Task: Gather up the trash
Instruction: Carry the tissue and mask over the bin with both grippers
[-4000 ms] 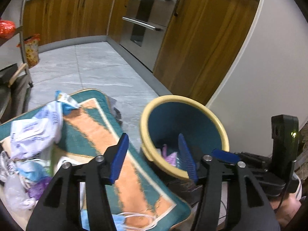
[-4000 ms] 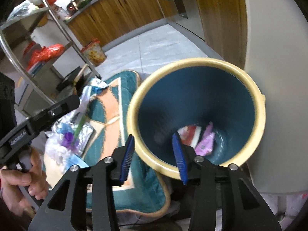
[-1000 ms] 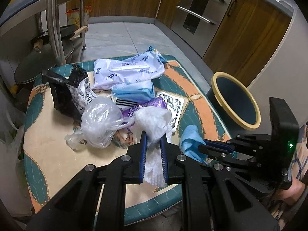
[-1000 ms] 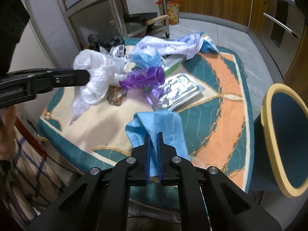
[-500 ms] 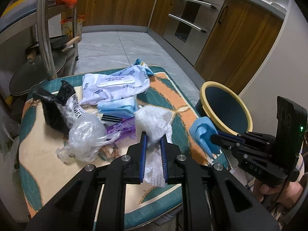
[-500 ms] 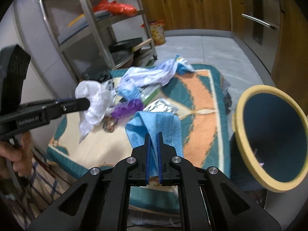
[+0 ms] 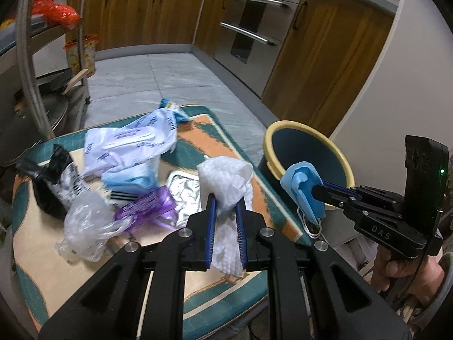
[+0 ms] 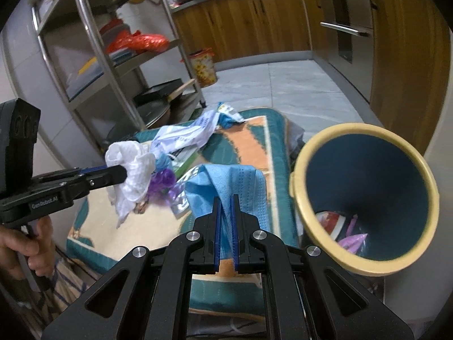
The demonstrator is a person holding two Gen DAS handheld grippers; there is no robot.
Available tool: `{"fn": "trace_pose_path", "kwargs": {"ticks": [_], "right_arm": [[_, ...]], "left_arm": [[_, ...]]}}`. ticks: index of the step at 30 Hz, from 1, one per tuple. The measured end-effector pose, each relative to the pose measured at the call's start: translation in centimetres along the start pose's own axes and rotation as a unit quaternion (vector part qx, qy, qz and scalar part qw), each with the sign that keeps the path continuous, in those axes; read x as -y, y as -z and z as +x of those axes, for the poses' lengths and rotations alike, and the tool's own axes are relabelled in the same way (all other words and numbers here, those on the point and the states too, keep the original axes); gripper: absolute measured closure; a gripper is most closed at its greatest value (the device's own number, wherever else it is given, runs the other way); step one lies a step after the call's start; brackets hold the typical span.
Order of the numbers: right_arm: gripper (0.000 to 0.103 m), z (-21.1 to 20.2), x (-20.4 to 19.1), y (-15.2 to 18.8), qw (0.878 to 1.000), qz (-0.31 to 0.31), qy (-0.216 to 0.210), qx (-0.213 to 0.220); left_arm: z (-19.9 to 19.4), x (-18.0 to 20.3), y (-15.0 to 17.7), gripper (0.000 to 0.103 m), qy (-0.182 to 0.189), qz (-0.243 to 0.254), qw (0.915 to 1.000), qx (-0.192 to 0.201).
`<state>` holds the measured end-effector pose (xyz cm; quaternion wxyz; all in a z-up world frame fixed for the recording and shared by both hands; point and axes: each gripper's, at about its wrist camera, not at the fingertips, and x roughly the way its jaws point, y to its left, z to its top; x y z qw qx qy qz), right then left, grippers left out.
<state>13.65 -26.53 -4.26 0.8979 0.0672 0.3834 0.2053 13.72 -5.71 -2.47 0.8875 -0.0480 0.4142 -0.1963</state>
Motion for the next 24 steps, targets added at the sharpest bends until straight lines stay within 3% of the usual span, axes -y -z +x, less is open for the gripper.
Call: {"fn": "trace_pose_path", "kwargs": {"ticks": [24], "right_arm": [[0.095, -4.1, 9.1, 1.0, 0.989, 0.117, 0.076, 0.053]], "left_arm": [[4.2, 6.2, -3.4, 0.09, 0.084, 0.024, 0.996, 0.014]]}}
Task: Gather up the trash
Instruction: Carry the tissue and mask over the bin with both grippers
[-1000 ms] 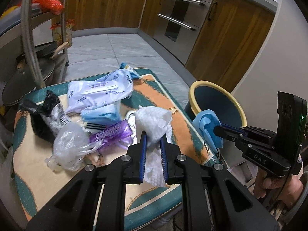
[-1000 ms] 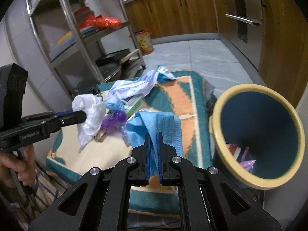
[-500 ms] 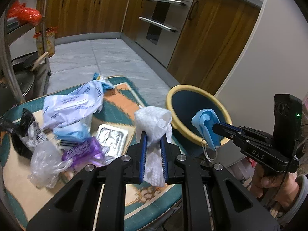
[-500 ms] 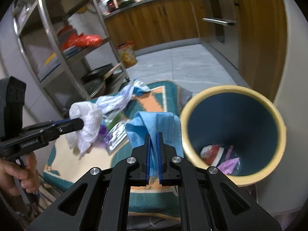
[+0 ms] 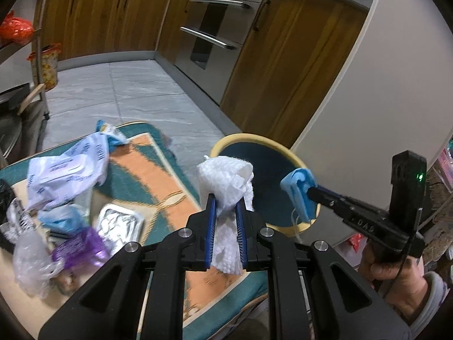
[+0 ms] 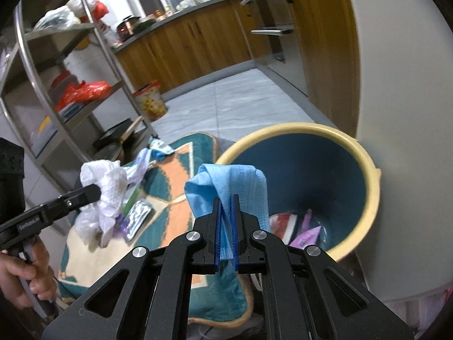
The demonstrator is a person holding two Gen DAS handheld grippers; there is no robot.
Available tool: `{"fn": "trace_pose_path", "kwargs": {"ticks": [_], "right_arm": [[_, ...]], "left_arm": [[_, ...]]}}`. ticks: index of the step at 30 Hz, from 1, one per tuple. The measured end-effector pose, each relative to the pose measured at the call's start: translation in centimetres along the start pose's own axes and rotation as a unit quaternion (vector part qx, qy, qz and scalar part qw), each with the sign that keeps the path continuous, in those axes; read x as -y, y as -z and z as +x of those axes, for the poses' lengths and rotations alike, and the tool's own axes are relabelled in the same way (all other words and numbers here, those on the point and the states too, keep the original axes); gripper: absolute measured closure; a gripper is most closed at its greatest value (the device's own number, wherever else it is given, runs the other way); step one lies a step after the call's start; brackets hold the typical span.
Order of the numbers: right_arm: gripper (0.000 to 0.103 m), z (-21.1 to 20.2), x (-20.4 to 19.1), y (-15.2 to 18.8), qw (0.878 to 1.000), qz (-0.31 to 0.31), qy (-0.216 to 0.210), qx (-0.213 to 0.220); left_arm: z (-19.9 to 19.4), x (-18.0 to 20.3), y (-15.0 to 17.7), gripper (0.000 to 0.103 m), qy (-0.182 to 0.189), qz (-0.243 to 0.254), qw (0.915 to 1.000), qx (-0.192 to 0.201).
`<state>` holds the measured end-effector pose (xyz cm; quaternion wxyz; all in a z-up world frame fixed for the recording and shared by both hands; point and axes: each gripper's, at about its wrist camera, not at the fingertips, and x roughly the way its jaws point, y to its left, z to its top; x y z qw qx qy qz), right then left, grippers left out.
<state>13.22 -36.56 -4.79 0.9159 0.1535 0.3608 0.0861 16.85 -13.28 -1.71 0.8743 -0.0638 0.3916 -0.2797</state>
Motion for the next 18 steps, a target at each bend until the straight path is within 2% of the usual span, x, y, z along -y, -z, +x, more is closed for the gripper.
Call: {"fn": "trace_pose_path", "kwargs": {"ticks": [8, 18], "right_arm": [[0.095, 0.3, 1.5, 0.2, 1.0, 0.023, 0.017, -0.003], [0.095, 1.6, 3.0, 0.5, 0.999, 0.041, 0.024, -0.017]], "left_arm": [[4.0, 2.6, -1.3, 0.089, 0.021, 0.018, 0.9996, -0.006], [9.4, 4.0, -2.0, 0.089, 0.01, 0.032, 0.9988, -0.037]]}}
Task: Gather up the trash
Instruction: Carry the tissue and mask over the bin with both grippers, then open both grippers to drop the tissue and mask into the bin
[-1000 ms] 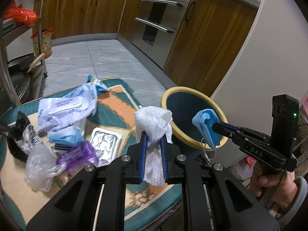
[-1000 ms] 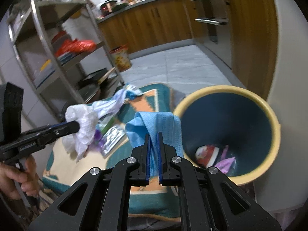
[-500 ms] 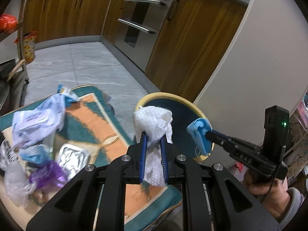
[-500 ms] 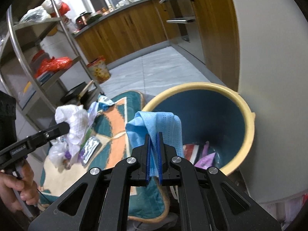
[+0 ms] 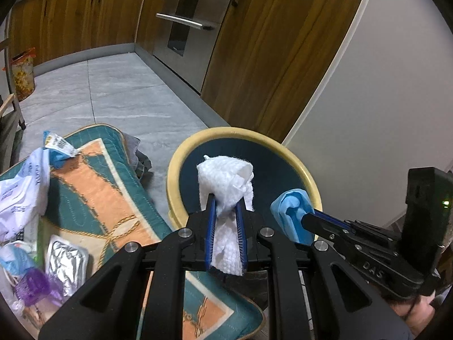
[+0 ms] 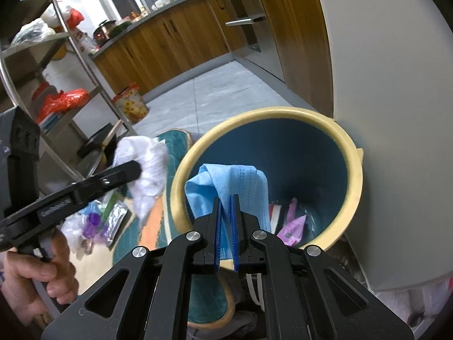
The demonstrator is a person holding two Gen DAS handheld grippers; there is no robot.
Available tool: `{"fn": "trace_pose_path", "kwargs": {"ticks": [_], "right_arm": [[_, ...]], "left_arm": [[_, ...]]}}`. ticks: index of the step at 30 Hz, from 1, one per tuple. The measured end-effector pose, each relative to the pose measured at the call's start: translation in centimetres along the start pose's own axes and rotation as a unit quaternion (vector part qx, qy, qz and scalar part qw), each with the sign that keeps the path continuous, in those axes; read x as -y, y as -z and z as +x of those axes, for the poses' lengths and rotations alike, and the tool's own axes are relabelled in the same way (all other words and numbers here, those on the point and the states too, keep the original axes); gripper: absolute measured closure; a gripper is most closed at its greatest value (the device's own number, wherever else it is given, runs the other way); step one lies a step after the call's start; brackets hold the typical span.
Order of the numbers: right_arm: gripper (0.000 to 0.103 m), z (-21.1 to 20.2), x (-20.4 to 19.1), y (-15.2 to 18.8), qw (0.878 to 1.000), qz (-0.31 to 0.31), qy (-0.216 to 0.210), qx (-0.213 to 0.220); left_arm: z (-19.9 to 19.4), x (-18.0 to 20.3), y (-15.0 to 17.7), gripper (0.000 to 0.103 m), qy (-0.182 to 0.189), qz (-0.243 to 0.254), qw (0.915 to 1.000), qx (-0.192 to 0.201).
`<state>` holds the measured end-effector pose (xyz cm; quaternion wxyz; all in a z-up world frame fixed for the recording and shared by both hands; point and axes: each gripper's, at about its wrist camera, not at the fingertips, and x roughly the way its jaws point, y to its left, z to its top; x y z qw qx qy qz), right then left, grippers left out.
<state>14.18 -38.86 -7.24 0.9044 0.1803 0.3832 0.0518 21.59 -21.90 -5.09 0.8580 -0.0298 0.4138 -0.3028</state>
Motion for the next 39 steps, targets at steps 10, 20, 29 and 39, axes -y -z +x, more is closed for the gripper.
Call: {"fn": "trace_pose_path", "kwargs": {"ticks": [10, 20, 29, 39], "right_arm": [[0.095, 1.0, -0.1, 0.0, 1.0, -0.002, 0.01, -0.013], [0.089, 2.1, -0.2, 0.2, 0.999, -0.002, 0.014, -0.036], [0.075, 2.1, -0.4, 0.5, 0.999, -0.004, 0.017, -0.038], [0.059, 1.6, -1.2, 0.2, 1.0, -0.001, 0.001, -0.024]], "left_arm": [[3.9, 1.5, -0.3, 0.089, 0.0, 0.016, 0.9996, -0.024], [5.1, 1.1, -0.4, 0.074, 0.011, 0.009, 0.9993, -0.034], [3.9, 0.5, -0.5, 0.067, 0.008, -0.003, 0.9997, -0.021], [-0.3, -2.3, 0.1, 0.04, -0.025, -0.03, 0.9992, 0.01]]}}
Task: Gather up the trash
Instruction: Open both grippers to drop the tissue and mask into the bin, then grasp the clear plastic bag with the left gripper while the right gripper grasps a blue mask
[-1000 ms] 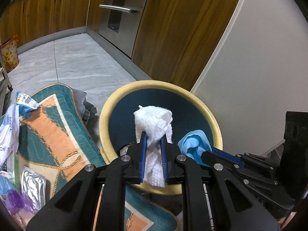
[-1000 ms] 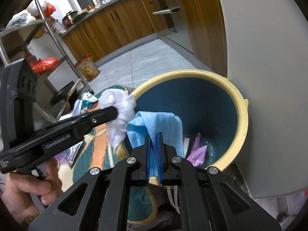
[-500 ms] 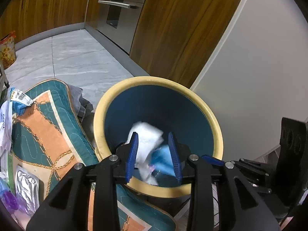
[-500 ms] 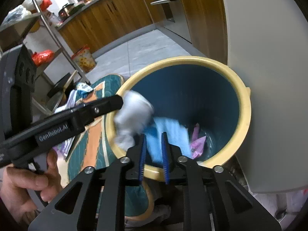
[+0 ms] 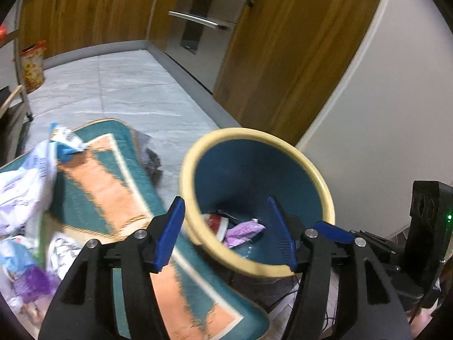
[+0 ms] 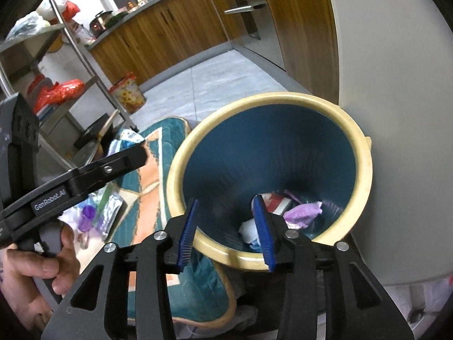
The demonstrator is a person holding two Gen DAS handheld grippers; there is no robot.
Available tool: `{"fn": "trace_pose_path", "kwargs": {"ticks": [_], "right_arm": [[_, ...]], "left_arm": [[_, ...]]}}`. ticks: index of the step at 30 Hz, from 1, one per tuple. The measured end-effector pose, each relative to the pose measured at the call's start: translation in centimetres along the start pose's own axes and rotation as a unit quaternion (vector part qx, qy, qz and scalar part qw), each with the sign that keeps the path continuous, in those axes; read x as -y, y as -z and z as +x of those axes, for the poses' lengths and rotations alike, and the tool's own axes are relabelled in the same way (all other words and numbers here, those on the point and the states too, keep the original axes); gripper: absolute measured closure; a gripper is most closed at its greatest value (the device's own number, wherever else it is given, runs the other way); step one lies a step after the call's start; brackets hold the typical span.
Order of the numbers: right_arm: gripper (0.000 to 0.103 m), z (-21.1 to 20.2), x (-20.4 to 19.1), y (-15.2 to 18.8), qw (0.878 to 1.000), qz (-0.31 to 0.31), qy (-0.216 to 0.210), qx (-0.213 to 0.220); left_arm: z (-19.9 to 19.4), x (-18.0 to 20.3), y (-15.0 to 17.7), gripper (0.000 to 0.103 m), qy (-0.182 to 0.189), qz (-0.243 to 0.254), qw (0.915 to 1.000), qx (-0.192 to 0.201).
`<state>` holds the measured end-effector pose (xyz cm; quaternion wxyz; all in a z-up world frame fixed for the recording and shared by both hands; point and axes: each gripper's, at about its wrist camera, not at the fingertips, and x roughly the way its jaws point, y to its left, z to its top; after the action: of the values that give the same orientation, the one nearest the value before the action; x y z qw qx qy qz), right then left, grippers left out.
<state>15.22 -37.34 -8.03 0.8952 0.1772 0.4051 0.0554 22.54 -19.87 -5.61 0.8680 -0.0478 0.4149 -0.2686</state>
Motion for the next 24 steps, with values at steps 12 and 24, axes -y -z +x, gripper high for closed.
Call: {"fn": "trace_pose_path", "kwargs": {"ticks": [12, 24], "right_arm": [[0.049, 0.3, -3.4, -0.4, 0.999, -0.01, -0.04, -0.001], [0.04, 0.9, -8.0, -0.3, 0.996, -0.033, -0.077, -0.011]], "left_arm": [[-7.4, -5.0, 1.0, 0.029, -0.053, -0.032, 0.9973, 0.04], [-14.0, -12.0, 4.1, 0.019, -0.13, -0.08, 0.9864, 0.062]]}}
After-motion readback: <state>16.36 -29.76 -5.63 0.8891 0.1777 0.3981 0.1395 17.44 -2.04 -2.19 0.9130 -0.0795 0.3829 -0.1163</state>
